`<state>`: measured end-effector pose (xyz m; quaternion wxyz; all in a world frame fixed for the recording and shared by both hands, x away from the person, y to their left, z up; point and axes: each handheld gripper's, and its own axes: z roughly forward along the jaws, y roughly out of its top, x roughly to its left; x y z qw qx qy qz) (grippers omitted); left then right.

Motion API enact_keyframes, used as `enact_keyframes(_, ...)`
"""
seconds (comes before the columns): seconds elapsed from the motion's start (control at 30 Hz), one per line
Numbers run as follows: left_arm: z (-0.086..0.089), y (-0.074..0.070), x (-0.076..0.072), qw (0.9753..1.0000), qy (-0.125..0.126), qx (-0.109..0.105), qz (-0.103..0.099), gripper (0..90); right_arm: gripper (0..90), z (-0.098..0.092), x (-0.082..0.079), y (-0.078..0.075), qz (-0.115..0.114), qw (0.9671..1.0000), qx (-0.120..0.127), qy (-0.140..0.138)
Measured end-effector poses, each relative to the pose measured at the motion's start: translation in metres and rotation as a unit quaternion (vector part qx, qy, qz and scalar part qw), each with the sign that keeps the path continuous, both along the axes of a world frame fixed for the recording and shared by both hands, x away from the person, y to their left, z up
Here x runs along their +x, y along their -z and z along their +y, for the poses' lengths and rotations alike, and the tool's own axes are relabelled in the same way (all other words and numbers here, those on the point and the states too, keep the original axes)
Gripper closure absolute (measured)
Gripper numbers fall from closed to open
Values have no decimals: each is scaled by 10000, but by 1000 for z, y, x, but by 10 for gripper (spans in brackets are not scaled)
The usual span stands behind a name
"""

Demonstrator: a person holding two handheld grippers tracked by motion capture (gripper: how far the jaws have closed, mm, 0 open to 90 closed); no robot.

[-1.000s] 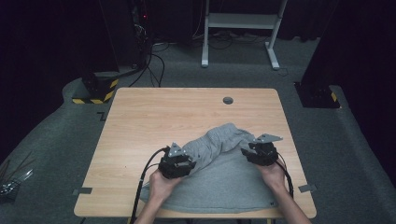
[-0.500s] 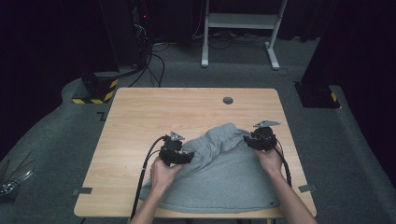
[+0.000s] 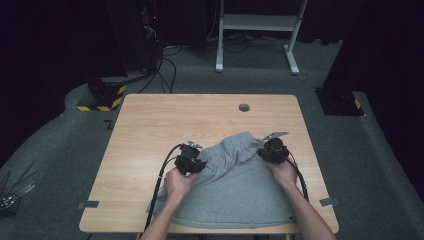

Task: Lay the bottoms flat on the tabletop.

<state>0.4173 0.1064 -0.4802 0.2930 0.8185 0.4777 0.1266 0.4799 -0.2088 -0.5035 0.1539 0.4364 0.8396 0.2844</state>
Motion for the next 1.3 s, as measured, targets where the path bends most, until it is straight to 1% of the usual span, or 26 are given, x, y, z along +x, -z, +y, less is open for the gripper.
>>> enact_keyframes(0.07, 2, -10, -2, 9993, -28, 134, -362, 788, 876, -2, -1, -2, -26, 10000, 42, -33)
enact_keyframes(0.1, 4, -16, -3, 9984, -76, 151, -542, 788, 878, -3, -2, -4, -102, 9999, 51, -44)
enact_keyframes(0.17, 9, -29, -4, 9956, -133, 329, -870, 788, 878, -5, -5, -12, -299, 9995, 118, -48)
enact_keyframes(0.23, 14, -40, -3, 9922, -216, 479, -1126, 787, 879, -7, -10, -22, -518, 9984, 245, -25)
enact_keyframes(0.27, 16, -45, -2, 9908, -261, 514, -1227, 787, 879, -7, -12, -27, -618, 9977, 267, -50)
enact_keyframes(0.33, 20, -51, 3, 9867, -340, 712, -1419, 787, 880, -6, -14, -37, -799, 9965, 235, -80)
enact_keyframes(0.37, 23, -52, 7, 9857, -421, 720, -1461, 786, 880, -5, -15, -41, -889, 9957, 242, -87)
enact_keyframes(0.4, 25, -51, 10, 9838, -512, 766, -1540, 782, 879, -4, -15, -44, -967, 9950, 231, -95)
enact_keyframes(0.43, 27, -48, 14, 9808, -612, 897, -1617, 775, 879, -3, -14, -44, -1029, 9944, 226, -90)
enact_keyframes(0.47, 28, -43, 19, 9797, -700, 1024, -1576, 761, 877, -1, -13, -42, -1020, 9945, 207, -59)
enact_keyframes(0.5, 30, -35, 24, 9803, -785, 1105, -1434, 738, 869, 1, -10, -38, -928, 9955, 187, -30)
enact_keyframes(0.53, 31, -31, 26, 9822, -821, 1072, -1304, 676, 852, 3, -6, -31, -669, 9975, 219, 15)
enact_keyframes(0.57, 33, -27, 28, 9853, -844, 962, -1133, 629, 816, 4, -4, -27, -560, 9981, 252, 33)
enact_keyframes(0.6, 34, -23, 26, 9873, -854, 864, -1021, 587, 774, 4, -5, -22, -502, 9983, 281, 40)
enact_keyframes(0.67, 37, -19, 20, 9900, -774, 745, -913, 529, 714, 6, -12, -19, -544, 9978, 385, -2)
enact_keyframes(0.73, 40, -15, 12, 9934, -712, 511, -736, 500, 677, 10, -23, -20, -645, 9968, 470, -99)
enact_keyframes(0.83, 45, -7, 4, 9955, -713, 264, -573, 483, 655, 20, -42, -22, -787, 9950, 485, -365)
enact_keyframes(0.9, 46, 0, 3, 9960, -738, 209, -465, 483, 650, 28, -53, -21, -832, 9938, 533, -502)
enact_keyframes(0.97, 46, 8, 5, 9965, -724, 238, -331, 498, 639, 38, -60, -19, -862, 9926, 543, -656)
enact_keyframes(1.0, 46, 11, 6, 9967, -722, 233, -275, 519, 632, 44, -63, -18, -850, 9924, 498, -741)
enact_keyframes(1.03, 46, 14, 7, 9970, -696, 236, -231, 559, 626, 50, -65, -15, -849, 9920, 432, -833)
enact_keyframes(1.07, 46, 16, 8, 9974, -641, 243, -205, 627, 620, 55, -67, -13, -822, 9917, 415, -901)
enact_keyframes(1.13, 44, 19, 9, 9982, -530, 242, -134, 749, 603, 64, -67, -6, -684, 9920, 422, -976)
enact_keyframes(1.17, 43, 20, 9, 9984, -492, 264, -119, 790, 601, 68, -66, -2, -609, 9924, 409, -983)
enact_keyframes(1.23, 43, 20, 9, 9984, -501, 254, -98, 839, 618, 75, -64, 5, -444, 9929, 403, -1029)
enact_keyframes(1.3, 45, 19, 11, 9983, -530, 237, -93, 853, 680, 80, -64, 11, -326, 9919, 290, -1192)
